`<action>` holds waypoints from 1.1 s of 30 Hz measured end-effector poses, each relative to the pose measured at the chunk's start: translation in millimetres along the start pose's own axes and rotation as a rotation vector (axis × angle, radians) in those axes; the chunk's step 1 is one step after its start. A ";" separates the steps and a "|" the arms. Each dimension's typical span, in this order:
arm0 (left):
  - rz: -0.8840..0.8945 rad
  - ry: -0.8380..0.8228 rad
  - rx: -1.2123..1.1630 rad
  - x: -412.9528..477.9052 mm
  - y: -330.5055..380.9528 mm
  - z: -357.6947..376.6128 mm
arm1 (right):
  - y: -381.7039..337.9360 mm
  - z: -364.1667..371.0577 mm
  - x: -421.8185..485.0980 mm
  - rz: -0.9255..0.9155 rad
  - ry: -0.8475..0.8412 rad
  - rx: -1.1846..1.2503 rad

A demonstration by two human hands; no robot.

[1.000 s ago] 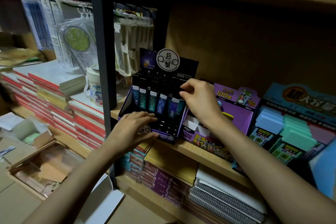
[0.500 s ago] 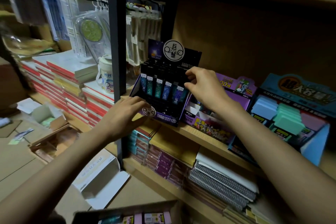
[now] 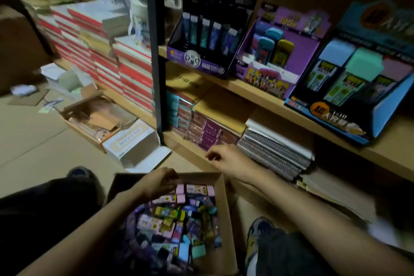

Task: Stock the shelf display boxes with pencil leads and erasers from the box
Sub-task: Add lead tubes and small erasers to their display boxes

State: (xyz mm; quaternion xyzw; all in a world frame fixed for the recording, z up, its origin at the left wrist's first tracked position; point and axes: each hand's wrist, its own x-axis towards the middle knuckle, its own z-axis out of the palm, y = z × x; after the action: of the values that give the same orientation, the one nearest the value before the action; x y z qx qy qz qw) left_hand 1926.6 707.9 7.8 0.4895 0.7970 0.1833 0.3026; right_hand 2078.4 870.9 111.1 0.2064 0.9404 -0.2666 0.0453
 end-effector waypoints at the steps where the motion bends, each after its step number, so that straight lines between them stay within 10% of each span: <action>1: -0.044 -0.040 -0.045 -5.8 -10.4 23.2 | 9.5 24.3 -3.2 0.036 -0.058 0.018; 10: -0.446 0.003 -0.164 -72.0 -83.8 173.5 | 88.0 207.8 -26.8 0.383 -0.345 0.165; 16: -0.795 0.038 -0.285 -67.6 -93.7 190.5 | 95.8 270.9 -39.3 0.600 -0.214 0.127; 33: -0.540 -0.167 -0.176 -44.4 -68.0 222.2 | 88.1 315.7 -39.6 0.731 -0.113 0.252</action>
State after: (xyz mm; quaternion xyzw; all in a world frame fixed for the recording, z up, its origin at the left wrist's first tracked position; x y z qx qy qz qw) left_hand 2043.1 636.6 -185.4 0.2448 0.8518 0.1239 0.4463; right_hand 2142.9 760.3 -193.2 0.5167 0.7608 -0.3571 0.1632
